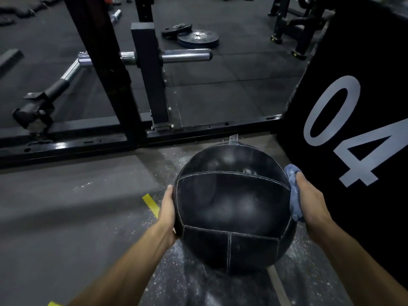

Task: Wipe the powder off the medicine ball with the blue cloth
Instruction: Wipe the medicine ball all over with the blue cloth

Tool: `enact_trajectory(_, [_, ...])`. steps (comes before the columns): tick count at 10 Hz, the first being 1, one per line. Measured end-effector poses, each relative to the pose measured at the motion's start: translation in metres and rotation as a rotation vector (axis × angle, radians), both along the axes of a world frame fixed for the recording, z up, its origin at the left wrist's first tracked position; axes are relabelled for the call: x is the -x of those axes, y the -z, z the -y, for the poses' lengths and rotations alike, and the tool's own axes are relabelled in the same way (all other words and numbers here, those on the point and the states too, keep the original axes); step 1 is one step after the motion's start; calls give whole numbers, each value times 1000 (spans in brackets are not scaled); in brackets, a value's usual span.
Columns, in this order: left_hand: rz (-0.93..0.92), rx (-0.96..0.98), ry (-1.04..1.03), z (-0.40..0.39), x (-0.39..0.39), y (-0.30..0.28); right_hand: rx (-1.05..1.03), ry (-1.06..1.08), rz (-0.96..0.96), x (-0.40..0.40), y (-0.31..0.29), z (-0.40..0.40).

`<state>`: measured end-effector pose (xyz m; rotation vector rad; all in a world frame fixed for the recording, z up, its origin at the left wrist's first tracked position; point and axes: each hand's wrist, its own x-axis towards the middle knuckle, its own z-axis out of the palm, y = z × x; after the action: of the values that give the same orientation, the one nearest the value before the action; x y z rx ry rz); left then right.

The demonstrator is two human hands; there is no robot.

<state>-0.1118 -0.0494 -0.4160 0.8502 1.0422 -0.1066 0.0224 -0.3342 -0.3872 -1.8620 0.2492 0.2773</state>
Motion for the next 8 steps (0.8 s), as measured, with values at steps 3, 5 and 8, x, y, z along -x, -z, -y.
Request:
enact_trajectory(3, [-6,-551,175,-38,81,-61,-252,101,-462,16,29,-49])
enact_trajectory(5, [52,-836,314,-33,69,-56,-72,182,-248,-1,46,0])
enact_trajectory(8, [83,-513,81,-34,26,-23,-114,130,46,1,8,-3])
